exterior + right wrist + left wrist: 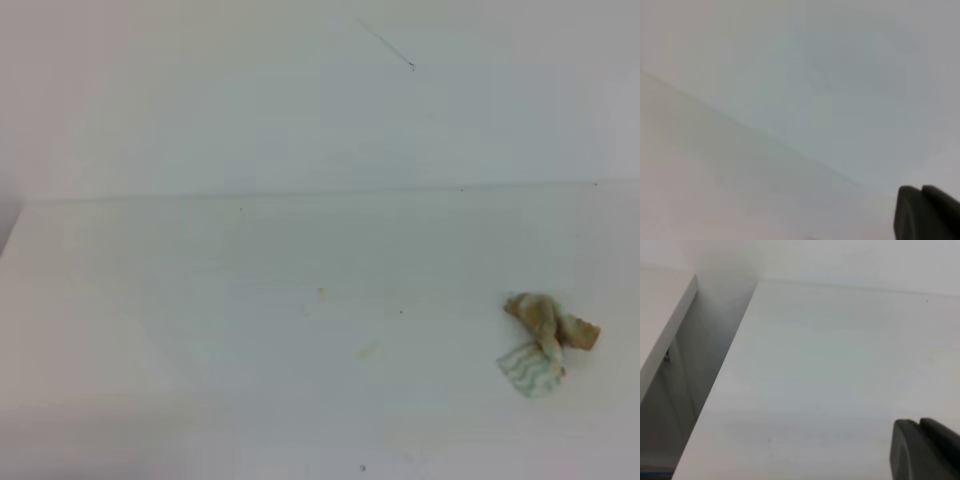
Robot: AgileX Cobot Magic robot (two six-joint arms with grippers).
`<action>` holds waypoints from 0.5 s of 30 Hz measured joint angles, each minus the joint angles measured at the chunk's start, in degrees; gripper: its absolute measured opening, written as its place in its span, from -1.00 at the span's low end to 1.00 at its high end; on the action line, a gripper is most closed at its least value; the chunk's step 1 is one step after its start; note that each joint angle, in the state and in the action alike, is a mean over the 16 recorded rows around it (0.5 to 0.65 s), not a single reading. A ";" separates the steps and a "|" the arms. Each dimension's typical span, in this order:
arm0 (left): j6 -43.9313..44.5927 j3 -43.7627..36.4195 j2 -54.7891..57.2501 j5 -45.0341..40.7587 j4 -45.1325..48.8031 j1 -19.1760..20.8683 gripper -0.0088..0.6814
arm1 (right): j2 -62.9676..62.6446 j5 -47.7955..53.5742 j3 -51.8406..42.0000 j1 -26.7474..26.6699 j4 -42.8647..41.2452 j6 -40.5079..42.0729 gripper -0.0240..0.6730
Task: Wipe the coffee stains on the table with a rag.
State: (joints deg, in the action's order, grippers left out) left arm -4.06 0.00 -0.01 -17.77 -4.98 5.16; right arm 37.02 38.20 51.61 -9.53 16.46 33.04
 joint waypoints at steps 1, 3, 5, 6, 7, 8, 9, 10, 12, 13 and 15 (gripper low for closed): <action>0.00 0.00 0.00 0.00 0.00 0.00 -0.98 | -2.02 -1.51 -1.72 0.00 0.03 -0.27 -0.92; 0.00 0.00 0.00 0.00 0.00 0.00 -0.98 | -5.55 -5.03 -5.41 0.00 0.16 -0.80 -0.92; 0.00 0.00 0.00 0.00 0.00 0.00 -0.98 | -8.27 -9.12 -9.22 0.00 0.32 -1.33 -0.92; 0.00 0.00 0.00 0.00 0.00 0.00 -0.98 | -9.32 -11.29 -11.10 0.00 0.44 -1.60 -0.92; 0.00 0.00 0.00 -0.05 0.00 0.00 -0.98 | -10.17 -13.46 -12.94 0.00 0.55 -1.86 -0.92; 0.00 0.00 0.00 -0.05 0.00 0.00 -0.98 | -10.87 -15.55 -14.72 0.00 0.66 -2.13 -0.92; 0.00 0.00 0.00 -0.05 0.00 0.00 -0.98 | -11.40 -17.52 -16.42 0.00 0.79 -2.37 -0.92; 0.00 0.00 0.00 -0.05 0.00 0.00 -0.98 | -11.78 -19.34 -18.02 0.00 0.91 -2.57 -0.92; 0.00 0.00 0.00 -0.05 0.00 0.00 -0.98 | -12.24 -22.55 -20.93 0.00 1.15 -2.81 -0.92; 0.00 0.00 0.00 -0.05 0.00 0.00 -0.98 | -12.34 -23.88 -22.20 0.00 1.27 -2.87 -0.92; 0.00 0.00 0.00 -0.05 0.00 0.00 -0.98 | -12.38 -26.07 -24.38 0.00 1.48 -2.89 -0.92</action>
State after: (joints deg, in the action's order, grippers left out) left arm -4.06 0.00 -0.01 -17.82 -4.98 5.16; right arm 24.64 12.12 27.24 -9.53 17.94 30.14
